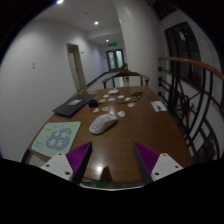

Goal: Arrange mouse

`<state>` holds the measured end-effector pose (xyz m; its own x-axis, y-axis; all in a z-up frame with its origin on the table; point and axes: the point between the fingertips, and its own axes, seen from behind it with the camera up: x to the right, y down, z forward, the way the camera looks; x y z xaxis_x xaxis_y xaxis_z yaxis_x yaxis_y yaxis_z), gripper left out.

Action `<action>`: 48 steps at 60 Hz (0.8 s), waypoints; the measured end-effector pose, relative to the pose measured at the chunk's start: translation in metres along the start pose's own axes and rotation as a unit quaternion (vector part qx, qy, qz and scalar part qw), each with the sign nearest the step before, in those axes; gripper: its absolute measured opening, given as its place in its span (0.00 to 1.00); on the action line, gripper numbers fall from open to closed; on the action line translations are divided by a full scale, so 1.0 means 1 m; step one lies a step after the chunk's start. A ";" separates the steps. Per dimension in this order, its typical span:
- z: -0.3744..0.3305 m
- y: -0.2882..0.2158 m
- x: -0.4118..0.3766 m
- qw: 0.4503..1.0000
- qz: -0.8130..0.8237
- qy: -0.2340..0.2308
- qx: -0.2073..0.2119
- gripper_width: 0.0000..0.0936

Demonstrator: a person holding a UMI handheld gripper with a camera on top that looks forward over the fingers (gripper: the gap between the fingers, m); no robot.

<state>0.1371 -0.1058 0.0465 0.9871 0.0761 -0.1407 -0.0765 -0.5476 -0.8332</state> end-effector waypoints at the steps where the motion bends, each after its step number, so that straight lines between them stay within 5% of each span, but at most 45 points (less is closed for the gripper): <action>1: 0.003 0.002 -0.004 1.000 0.001 -0.005 -0.005 0.89; 12: 0.035 0.021 -0.028 0.998 -0.017 -0.030 -0.047 0.89; 34: 0.005 -0.037 0.074 0.995 -0.062 0.037 -0.067 0.86; 40: -0.019 -0.049 0.108 0.995 -0.057 0.043 -0.072 0.75; 42: -0.028 -0.051 0.117 0.995 -0.053 0.048 -0.067 0.58; 48: -0.060 -0.060 0.146 0.996 -0.039 0.044 -0.061 0.50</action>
<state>0.2948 -0.1120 0.1084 0.9983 0.0523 -0.0274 0.0125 -0.6410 -0.7674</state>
